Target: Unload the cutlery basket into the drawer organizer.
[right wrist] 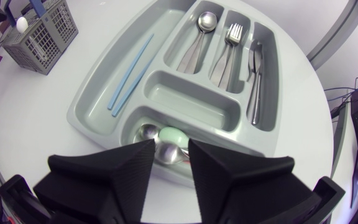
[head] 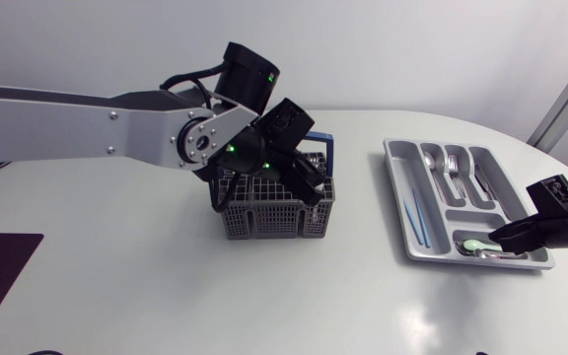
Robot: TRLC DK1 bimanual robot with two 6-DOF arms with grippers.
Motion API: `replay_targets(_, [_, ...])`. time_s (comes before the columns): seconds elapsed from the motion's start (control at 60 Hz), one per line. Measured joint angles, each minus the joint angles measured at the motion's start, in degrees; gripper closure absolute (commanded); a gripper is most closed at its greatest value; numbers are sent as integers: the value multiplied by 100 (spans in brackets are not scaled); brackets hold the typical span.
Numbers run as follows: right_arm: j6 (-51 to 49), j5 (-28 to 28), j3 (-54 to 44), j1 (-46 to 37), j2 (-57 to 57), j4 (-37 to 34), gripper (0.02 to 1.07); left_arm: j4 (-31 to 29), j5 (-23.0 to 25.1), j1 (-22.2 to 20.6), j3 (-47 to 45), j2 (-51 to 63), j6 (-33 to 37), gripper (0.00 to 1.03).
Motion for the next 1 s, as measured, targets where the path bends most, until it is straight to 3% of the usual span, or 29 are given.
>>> replay_targets(0.067, [0, -63, -4, 28, -122, -107, 12, -7, -55, -11, 74, 59, -15, 58])
replay_targets(0.433, [-17, -935, 254, -470, -1143, -859, 12, -367, -144, -15, 656, 487, -289, 58])
replay_targets(0.683, [-155, -1108, 260, -702, -1259, -1021, 12, -1038, -544, -15, 1134, 706, -839, 58])
replay_targets(1.0, [-173, -1123, 260, -723, -1259, -1021, 12, -1309, -813, -144, 1176, 706, -1300, 58])
